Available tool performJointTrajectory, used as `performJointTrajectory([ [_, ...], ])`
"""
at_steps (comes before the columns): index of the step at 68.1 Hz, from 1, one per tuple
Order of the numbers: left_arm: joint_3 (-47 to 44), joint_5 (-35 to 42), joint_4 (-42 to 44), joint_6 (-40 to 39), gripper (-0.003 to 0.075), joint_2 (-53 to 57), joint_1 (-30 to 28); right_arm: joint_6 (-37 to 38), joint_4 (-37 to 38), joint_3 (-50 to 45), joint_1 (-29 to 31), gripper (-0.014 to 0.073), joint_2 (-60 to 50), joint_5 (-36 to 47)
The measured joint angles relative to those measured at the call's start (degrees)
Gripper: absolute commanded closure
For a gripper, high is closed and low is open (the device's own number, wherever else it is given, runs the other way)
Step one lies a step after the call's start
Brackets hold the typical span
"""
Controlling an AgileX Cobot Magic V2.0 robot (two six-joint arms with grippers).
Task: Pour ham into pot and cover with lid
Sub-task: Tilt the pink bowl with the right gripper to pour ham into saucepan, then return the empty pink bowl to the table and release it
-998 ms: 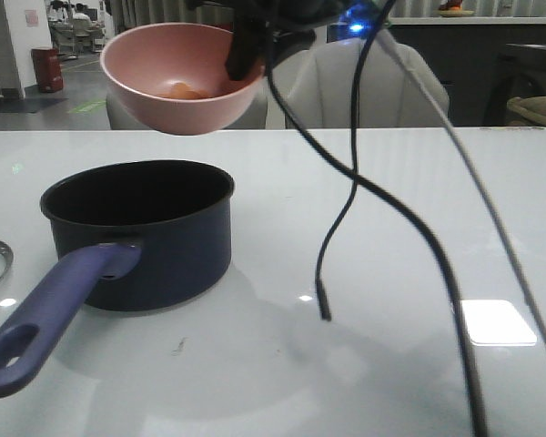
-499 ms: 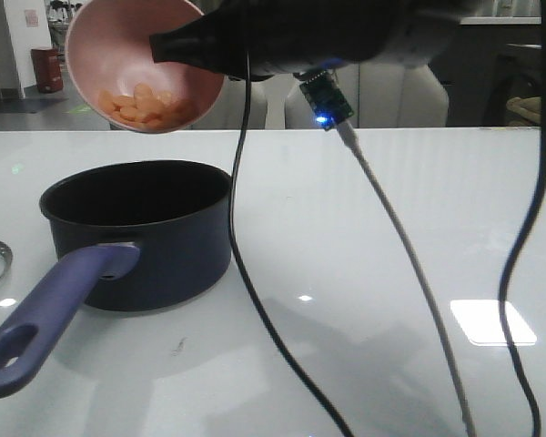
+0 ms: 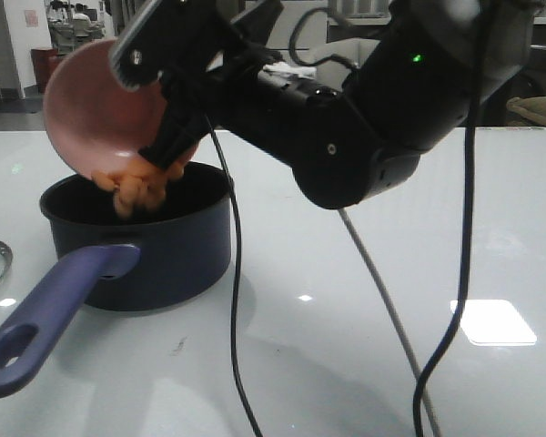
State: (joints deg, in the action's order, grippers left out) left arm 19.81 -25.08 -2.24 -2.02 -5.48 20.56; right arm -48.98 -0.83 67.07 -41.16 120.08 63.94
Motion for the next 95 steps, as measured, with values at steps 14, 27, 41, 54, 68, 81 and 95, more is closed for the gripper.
performJointTrajectory([
  [14, 0.00, 0.00, 0.00, 0.00, 0.0103, 0.00, 0.00, -13.75, 3.30, 0.00, 0.00, 0.0459, 1.76, 0.00],
  [27, 0.00, 0.00, 0.00, 0.00, 0.0103, 0.00, 0.00, -12.61, 3.10, 0.79, 0.00, 0.0459, 1.85, 0.13],
  [41, 0.00, 0.00, 0.00, 0.00, 0.0103, 0.00, 0.00, 14.63, -5.13, 2.86, 0.00, 0.0459, 1.72, 0.40],
  [54, 0.00, 0.00, 0.00, 0.00, 0.0103, 0.00, 0.00, 44.26, -8.39, 2.86, 0.00, 0.0459, -1.08, -3.62],
  [68, 0.00, 0.00, 0.00, 0.00, 0.0103, 0.00, 0.00, 52.42, -8.53, 2.86, 0.43, 0.0459, -10.05, -30.89],
  [81, 0.00, 0.00, 0.00, 0.00, 0.0103, 0.00, 0.00, 52.42, -8.43, 2.86, 5.53, 0.0459, -20.73, -55.34],
  [95, 0.00, 0.00, 0.00, 0.00, 0.0103, 0.00, 0.00, 52.44, -8.43, 2.86, 15.26, 0.0459, -26.64, -73.92],
])
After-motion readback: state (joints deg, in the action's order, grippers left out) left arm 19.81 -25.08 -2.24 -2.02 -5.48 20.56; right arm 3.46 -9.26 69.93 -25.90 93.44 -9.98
